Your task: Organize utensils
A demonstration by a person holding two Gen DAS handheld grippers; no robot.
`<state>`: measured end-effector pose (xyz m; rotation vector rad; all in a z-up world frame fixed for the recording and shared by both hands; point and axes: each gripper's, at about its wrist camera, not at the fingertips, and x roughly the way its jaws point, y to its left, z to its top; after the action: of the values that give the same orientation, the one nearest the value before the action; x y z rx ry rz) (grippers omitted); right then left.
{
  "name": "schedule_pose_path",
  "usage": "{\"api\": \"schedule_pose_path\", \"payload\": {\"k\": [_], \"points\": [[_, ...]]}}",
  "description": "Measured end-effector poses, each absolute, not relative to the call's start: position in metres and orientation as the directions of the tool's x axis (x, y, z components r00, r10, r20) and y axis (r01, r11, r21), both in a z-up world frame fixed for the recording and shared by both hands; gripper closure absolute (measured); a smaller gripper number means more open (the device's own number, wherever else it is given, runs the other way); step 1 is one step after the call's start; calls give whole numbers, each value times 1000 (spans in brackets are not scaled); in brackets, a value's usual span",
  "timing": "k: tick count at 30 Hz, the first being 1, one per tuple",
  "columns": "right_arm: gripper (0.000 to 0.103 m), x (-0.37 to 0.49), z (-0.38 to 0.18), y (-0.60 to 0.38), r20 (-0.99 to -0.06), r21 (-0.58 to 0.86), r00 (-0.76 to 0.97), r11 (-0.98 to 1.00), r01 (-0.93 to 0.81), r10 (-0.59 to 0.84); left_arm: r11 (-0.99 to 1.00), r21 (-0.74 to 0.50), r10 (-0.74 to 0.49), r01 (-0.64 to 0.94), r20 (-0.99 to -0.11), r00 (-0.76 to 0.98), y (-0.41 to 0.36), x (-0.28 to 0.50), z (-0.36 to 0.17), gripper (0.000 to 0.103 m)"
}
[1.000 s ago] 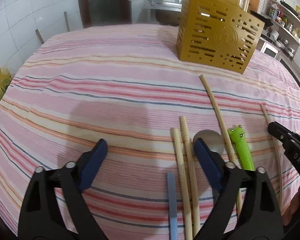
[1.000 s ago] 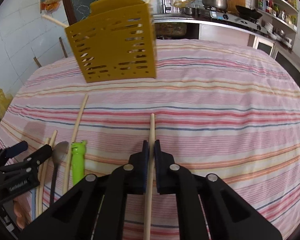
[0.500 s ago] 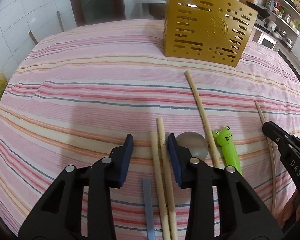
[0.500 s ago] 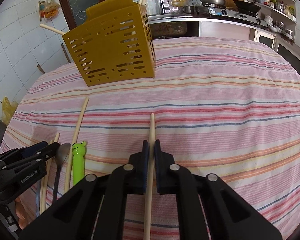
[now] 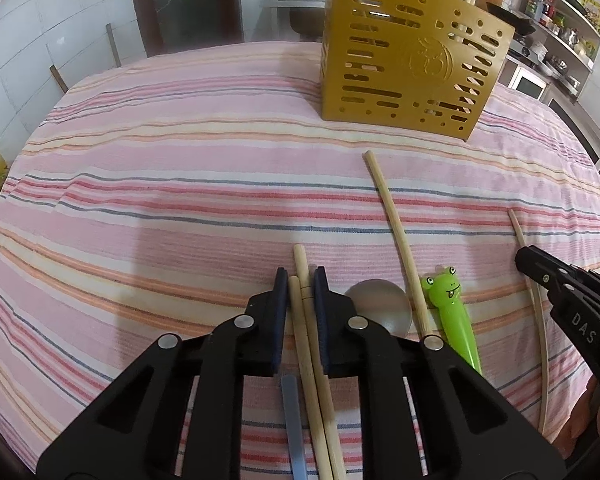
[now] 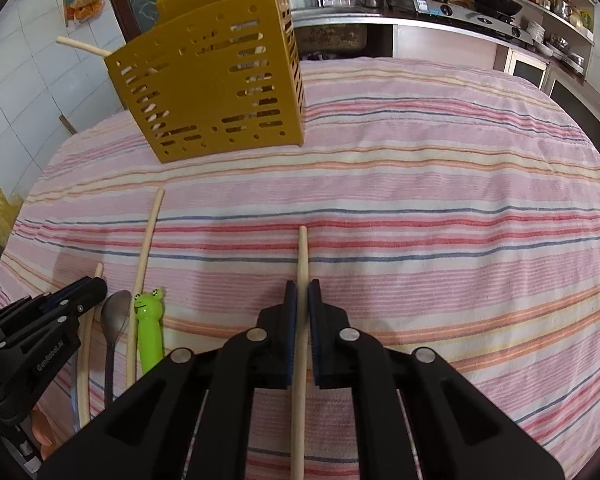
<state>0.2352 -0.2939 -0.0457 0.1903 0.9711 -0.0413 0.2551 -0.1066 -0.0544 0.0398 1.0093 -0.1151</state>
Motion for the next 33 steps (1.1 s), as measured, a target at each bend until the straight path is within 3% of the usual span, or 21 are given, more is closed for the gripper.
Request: {"api": "schedule_pose_path", "payload": {"k": [4,5,12,24,27,29,33], "points": [[97,232,-41,-297,-807,162,588,979,127,57,991,-47,-107,123,-834,541,-103,254,-49,92],[97,228,-38,-298,-795,170,604,977,130,58,990,-54,-116,128,-825,553,-102,252,-46,98],[97,198,-14,-304,-698,201,714,971,126,52,984,-59,-152,166,-756,636,-102,230,-22,98],[97,205,-24,-302,-705,202,706,973,109,67,991,-99,-132,89,-819,558,-91,253,-49,96],[97,205,-24,-302,-700,199,710,975,99,70,993,-91,-121,80,-820,560,-93,256,-48,78],[97,206,-25,-302,-701,197,710,976,95,73,993,-100,-121,69,-817,564,-90,255,-45,53],[97,207,-30,-303,-708,200,703,975,97,75,996,-56,-83,65,-823,562,-90,254,-44,49]]}}
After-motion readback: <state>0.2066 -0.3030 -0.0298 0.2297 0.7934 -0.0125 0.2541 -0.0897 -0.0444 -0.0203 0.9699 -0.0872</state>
